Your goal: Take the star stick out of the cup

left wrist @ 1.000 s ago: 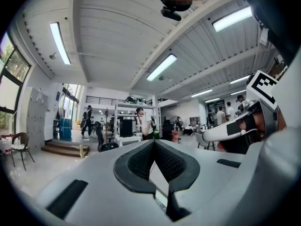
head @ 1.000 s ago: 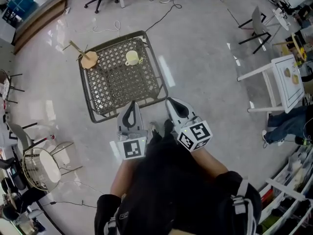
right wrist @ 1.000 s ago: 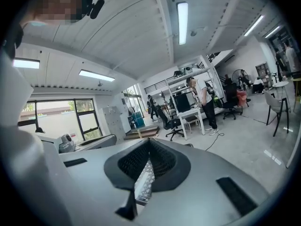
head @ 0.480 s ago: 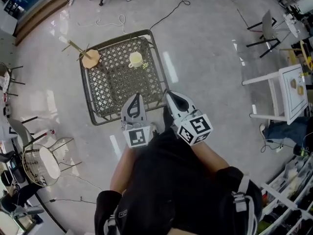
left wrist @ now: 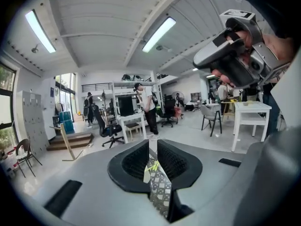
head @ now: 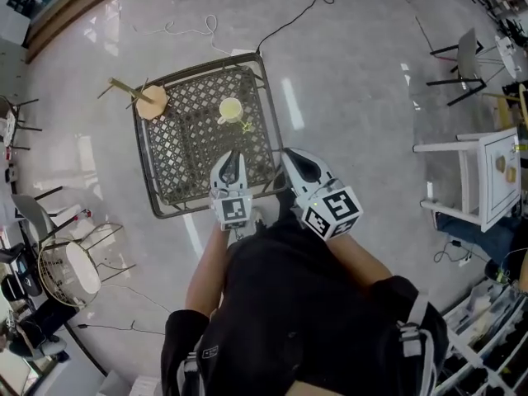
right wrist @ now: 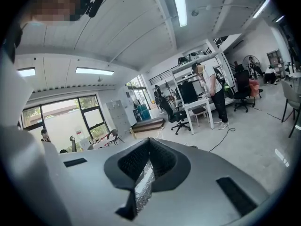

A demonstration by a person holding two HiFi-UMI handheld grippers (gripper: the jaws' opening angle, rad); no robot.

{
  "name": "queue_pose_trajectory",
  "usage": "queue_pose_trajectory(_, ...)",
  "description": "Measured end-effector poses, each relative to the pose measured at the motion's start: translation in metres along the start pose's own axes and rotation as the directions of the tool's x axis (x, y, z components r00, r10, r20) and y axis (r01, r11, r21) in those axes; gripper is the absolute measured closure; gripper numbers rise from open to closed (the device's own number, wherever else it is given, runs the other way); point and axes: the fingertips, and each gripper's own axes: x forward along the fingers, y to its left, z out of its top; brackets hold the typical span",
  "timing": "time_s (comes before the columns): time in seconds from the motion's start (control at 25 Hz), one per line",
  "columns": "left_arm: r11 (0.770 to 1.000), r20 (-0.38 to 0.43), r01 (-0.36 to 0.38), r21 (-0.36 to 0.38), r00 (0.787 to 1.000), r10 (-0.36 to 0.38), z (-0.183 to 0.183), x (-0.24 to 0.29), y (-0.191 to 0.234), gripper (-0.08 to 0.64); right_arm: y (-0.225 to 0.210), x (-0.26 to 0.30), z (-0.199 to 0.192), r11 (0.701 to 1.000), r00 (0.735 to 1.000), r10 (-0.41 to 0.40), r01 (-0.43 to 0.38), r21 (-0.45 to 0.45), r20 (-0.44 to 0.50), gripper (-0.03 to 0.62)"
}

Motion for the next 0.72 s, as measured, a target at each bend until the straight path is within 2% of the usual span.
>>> queue_pose_trajectory(0.08,1.0,-0.032,0.005,0.008,0.999,-0.005,-0.01,0.017,0.003,0.479,-0.01,0.011,0.003,1.0,1.0,0.011,-0.011,-0.001,-0.014,0.583)
queue_pose_trajectory(0.24,0.999,-0.118,0.014,0.038,0.993,-0.009,-0.042,0.048,0.005,0.445,-0.031,0.033,0.002,1.0,0.999,0.018,-0.017,0.011,-0.046,0.583)
queue_pose_trajectory(0.44,0.997,-0.177,0.042,0.062,0.984,-0.031,-0.067,0.077,-0.002,0.443,-0.05,0.055,0.004,0.999,0.997,0.028,-0.027,0.019,-0.07,0.583)
queue_pose_trajectory(0.72,0.987,-0.267,0.087,0.132,0.963,-0.049,-0.098,0.105,-0.007,0.433,-0.073,0.071,0.007,1.0,0.997,0.013,-0.011,0.028,-0.082,0.583)
